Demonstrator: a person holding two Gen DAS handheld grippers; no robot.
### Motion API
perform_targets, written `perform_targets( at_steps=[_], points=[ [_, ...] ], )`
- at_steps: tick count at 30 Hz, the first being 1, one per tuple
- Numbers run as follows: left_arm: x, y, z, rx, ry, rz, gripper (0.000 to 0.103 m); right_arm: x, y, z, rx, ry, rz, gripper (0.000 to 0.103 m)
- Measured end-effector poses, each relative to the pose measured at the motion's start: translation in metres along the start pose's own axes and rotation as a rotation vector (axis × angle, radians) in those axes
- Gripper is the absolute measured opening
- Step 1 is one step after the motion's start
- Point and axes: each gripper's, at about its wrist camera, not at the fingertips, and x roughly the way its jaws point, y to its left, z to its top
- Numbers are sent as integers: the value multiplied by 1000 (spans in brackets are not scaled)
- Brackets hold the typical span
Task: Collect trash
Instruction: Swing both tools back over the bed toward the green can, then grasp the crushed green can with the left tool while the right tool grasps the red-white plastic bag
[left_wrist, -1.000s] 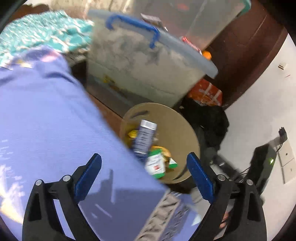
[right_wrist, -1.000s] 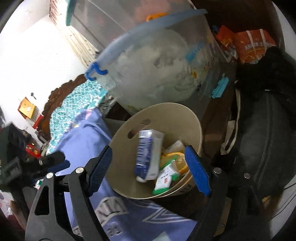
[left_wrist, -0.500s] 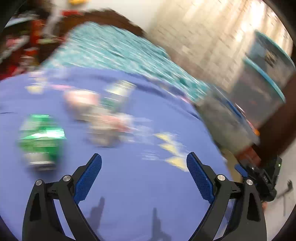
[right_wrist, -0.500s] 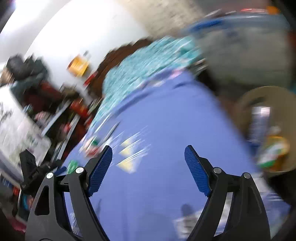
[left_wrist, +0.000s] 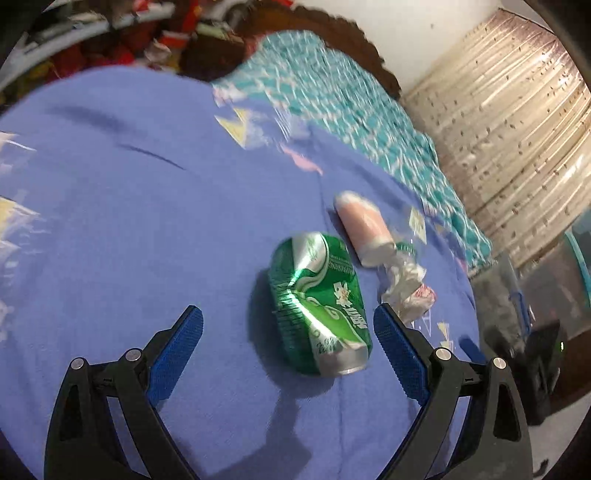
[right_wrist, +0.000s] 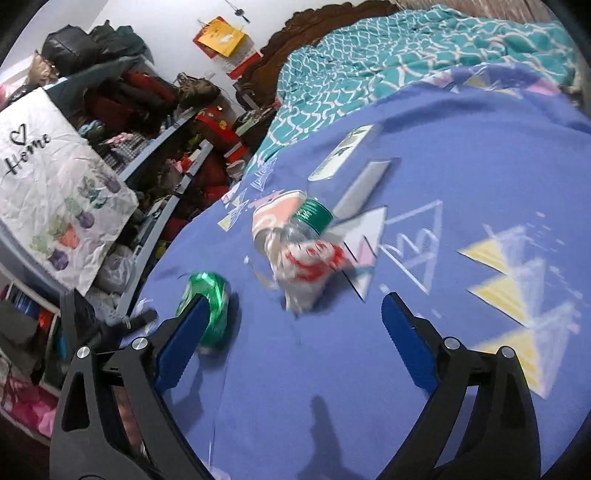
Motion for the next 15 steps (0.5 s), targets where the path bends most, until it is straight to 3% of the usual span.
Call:
perform_targets(
  at_steps=[7, 10, 12, 13, 14, 15],
  points=[
    [39, 5, 4, -8, 68, -61, 90, 59, 1, 20, 16, 33, -64, 94],
    [40, 4, 1, 18, 60, -55, 93, 76, -1, 21, 36, 52, -82, 94],
    [44, 0, 0, 34, 52, -47, 93, 85, -1, 19, 35, 69, -78, 83],
    [44, -1, -2, 41, 46, -42, 88, 87, -1, 17, 28, 78, -80, 52],
    [44, -3, -4, 53, 48, -48, 58, 92, 1, 13, 17, 102, -84, 49],
    [45, -4, -6, 63, 68, -90, 49, 91, 2, 10, 20, 103, -77, 46]
  ],
)
